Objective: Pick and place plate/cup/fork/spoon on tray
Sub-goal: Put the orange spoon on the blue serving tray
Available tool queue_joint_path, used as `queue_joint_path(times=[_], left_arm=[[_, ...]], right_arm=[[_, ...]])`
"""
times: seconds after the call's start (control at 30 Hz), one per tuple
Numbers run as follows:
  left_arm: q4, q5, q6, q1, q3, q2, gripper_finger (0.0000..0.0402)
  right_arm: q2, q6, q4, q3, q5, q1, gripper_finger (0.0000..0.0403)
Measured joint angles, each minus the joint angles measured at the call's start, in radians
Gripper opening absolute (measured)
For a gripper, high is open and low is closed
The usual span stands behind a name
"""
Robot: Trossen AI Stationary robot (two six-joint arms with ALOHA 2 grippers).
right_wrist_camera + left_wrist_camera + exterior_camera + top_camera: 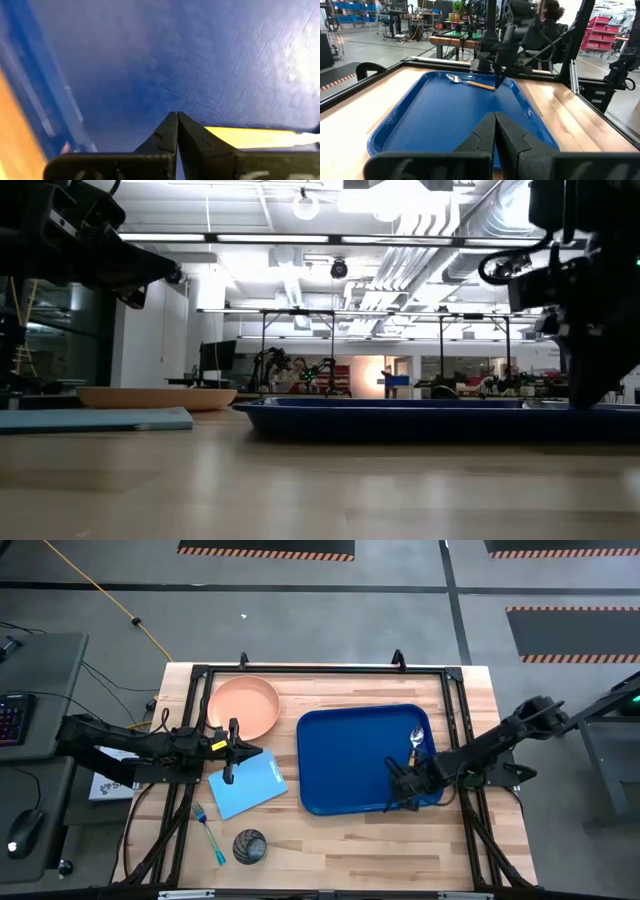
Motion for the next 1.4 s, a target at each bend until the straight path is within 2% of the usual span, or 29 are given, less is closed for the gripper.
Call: queue_joint_path(times=[0.23,0.97,1.23,1.4], left_arm=[[0.000,0.000,0.000,0.000,0.000,0.000,0.0000],[0.000,0.000,0.000,0.000,0.000,0.000,0.0000],[0.000,0.000,0.000,0.000,0.000,0.000,0.0000],[0.000,0.000,0.000,0.000,0.000,0.000,0.0000]], right_arm=[[0.000,-0.024,0.022,-0.013,0.022,-0.005,0.0000],[0.001,-0.077,-0.103,-0.013,-0.005,-0.029,0.0000],[0.001,-0.102,-0.258,0.047,0.008,-0.029,0.0000],[0.001,-0.130,-0.142,0.066,0.044,-0.029,0.0000]])
